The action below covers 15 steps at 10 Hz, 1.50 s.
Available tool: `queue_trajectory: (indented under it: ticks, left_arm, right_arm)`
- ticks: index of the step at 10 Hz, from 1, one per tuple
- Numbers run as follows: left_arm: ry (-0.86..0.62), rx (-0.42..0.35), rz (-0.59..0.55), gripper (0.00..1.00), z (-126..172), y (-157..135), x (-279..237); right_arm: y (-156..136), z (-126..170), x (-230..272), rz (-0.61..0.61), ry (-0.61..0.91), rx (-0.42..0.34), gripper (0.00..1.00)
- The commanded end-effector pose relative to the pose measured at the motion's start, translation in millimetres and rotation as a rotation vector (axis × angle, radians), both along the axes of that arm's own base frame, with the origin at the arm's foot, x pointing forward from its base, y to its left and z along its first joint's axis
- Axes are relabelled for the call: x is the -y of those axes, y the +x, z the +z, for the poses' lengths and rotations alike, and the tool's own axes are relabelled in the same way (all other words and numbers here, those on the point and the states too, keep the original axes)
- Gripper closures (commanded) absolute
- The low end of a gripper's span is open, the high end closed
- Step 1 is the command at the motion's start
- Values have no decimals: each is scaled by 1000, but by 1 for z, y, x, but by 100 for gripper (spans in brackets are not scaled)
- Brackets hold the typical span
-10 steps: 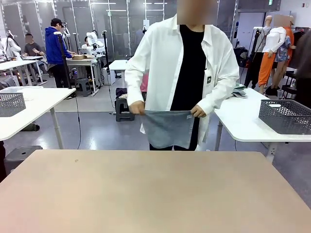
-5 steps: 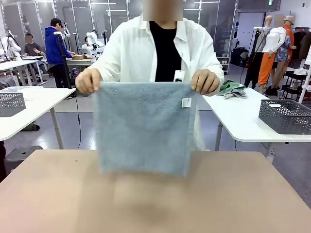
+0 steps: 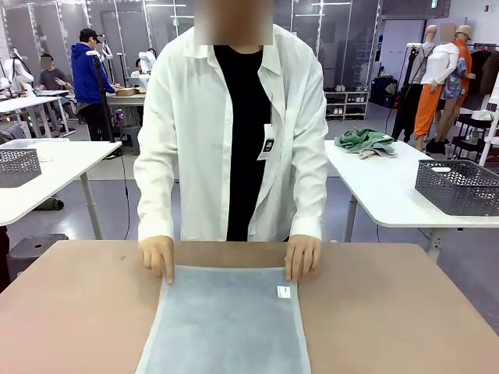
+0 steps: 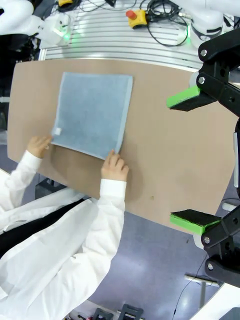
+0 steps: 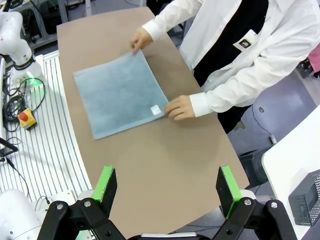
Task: Fold the towels and place them in the basket.
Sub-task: When a person lays out a Towel with hook on the table, fold it in half twice.
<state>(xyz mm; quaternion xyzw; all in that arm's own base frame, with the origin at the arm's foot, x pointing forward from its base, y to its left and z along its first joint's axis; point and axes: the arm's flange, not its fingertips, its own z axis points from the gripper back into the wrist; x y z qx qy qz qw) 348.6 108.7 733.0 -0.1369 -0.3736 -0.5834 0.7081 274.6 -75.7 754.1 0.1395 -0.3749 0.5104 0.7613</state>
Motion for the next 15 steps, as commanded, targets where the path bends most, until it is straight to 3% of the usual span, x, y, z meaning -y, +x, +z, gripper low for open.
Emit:
queue_trajectory:
  ticks: [1, 10, 12, 15]
  left_arm:
    - [-5, 2, -12, 0, -1, 0, 1]
    - [0, 0, 0, 0, 0, 0, 0]
    - [183, 20, -27, 0, -11, -16, 58]
    - [433, -46, -105, 0, -75, -26, 143]
  right_arm:
    - [-1, 2, 0, 17, -2, 9, 0]
    - [0, 0, 0, 0, -1, 1, 0]
    - [7, -11, -57, 45, -155, -46, 0]
    - [24, -59, -151, 121, -380, -142, 0]
